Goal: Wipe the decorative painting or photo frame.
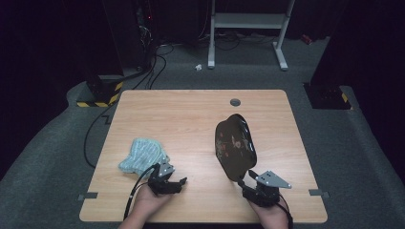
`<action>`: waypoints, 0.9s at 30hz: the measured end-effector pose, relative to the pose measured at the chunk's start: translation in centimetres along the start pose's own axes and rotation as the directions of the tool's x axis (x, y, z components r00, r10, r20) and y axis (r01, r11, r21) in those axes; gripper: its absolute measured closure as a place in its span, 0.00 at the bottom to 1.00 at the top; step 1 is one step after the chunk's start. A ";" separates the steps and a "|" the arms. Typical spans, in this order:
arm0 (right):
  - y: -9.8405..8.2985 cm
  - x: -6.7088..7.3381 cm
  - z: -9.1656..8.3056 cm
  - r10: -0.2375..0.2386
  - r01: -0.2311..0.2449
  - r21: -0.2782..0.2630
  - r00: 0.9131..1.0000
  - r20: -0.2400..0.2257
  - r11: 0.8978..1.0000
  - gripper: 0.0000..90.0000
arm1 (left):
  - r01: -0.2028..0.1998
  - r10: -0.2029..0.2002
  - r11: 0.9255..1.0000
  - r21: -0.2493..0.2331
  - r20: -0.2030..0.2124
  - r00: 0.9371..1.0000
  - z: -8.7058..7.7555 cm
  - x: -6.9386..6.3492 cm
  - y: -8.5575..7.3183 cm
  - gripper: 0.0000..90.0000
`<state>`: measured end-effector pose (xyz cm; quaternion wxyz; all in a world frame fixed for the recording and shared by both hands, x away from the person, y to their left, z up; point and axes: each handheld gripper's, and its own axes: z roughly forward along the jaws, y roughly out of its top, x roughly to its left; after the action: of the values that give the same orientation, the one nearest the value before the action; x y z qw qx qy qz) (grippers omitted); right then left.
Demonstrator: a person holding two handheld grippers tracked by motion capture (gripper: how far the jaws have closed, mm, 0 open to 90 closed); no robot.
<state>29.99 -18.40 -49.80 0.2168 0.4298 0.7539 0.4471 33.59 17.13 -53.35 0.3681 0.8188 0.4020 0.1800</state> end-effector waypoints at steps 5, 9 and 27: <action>0.0 -0.8 -0.1 0.020 -0.019 -0.005 1.000 0.017 1.000 0.52 | 0.000 0.000 1.000 0.000 0.000 1.000 0.0 0.0 0.0 0.29; -0.1 -1.6 -0.1 0.031 -0.031 -0.006 0.999 0.032 0.999 0.52 | 0.000 0.000 1.000 -0.001 0.000 1.000 0.0 0.0 0.0 0.29; 1.0 -4.1 1.0 0.072 -0.070 -0.022 0.995 0.073 0.997 0.61 | 0.000 0.000 1.000 -0.001 -0.002 1.000 0.0 0.0 0.0 0.29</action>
<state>33.37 -21.15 -49.67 0.2327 0.4705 0.7252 0.4456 33.57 17.12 -53.36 0.3681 0.8185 0.4023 0.1810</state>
